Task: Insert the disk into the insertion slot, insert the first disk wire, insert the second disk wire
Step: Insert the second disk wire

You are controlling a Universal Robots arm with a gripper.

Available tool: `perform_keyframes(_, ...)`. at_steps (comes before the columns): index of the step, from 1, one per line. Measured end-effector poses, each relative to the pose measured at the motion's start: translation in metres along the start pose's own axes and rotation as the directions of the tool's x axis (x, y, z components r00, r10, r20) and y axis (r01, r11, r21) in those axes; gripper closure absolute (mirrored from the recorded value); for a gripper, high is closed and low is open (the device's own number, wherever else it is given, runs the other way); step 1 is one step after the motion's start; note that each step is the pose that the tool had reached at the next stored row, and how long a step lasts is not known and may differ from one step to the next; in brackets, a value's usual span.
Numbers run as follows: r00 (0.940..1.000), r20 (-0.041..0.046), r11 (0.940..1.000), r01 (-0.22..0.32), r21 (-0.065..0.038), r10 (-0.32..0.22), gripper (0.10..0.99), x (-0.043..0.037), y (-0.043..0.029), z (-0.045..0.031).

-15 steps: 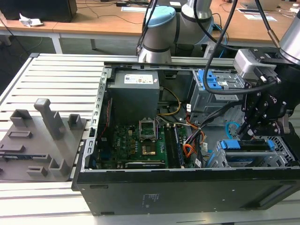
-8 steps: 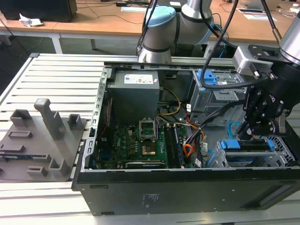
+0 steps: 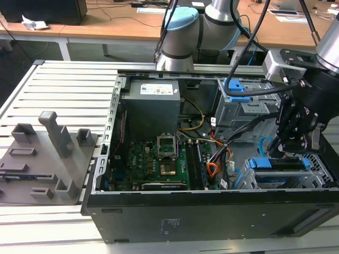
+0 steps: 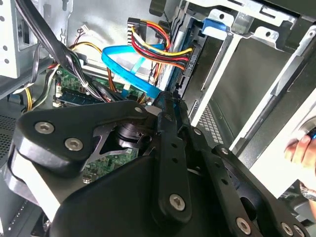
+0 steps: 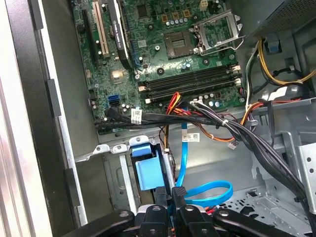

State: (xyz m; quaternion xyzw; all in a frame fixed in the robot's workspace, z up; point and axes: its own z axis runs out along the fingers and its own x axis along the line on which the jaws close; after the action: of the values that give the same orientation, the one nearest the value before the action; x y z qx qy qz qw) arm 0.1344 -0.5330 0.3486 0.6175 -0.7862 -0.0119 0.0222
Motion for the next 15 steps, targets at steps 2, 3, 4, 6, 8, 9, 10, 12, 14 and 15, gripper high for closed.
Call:
perform_keyframes(2, 0.9998, -0.0006, 0.9998, 0.018, 0.000, -0.018, 0.922, -0.0003, -0.0010, 0.0001)
perform_keyframes(3, 0.9996, -0.0011, 0.9996, 0.028, 0.000, -0.028, 0.922, -0.0004, -0.0018, 0.0002)
perform_keyframes(4, 0.9988, -0.0021, 0.9988, 0.048, 0.001, -0.048, 0.922, -0.0007, -0.0029, 0.0003)
perform_keyframes(6, 0.9969, -0.0038, 0.9969, 0.079, 0.001, -0.079, 0.922, -0.0011, -0.0046, 0.0006)
perform_keyframes(8, 0.9948, -0.0050, 0.9948, 0.102, 0.001, -0.102, 0.922, -0.0016, -0.0068, 0.0013)
perform_keyframes(9, 0.9945, -0.0048, 0.9945, 0.105, 0.001, -0.105, 0.922, -0.0023, -0.0092, 0.0022)
perform_keyframes(10, 0.9945, -0.0051, 0.9945, 0.105, 0.000, -0.105, 0.922, -0.0027, -0.0111, 0.0030)
perform_keyframes(12, 0.9945, -0.0051, 0.9945, 0.104, 0.000, -0.104, 0.922, -0.0023, -0.0116, 0.0037)
perform_keyframes(14, 0.9945, -0.0049, 0.9945, 0.105, 0.000, -0.105, 0.922, -0.0010, -0.0124, 0.0046)
perform_keyframes(15, 0.9945, -0.0050, 0.9945, 0.105, 0.000, -0.105, 0.922, -0.0009, -0.0126, 0.0047)
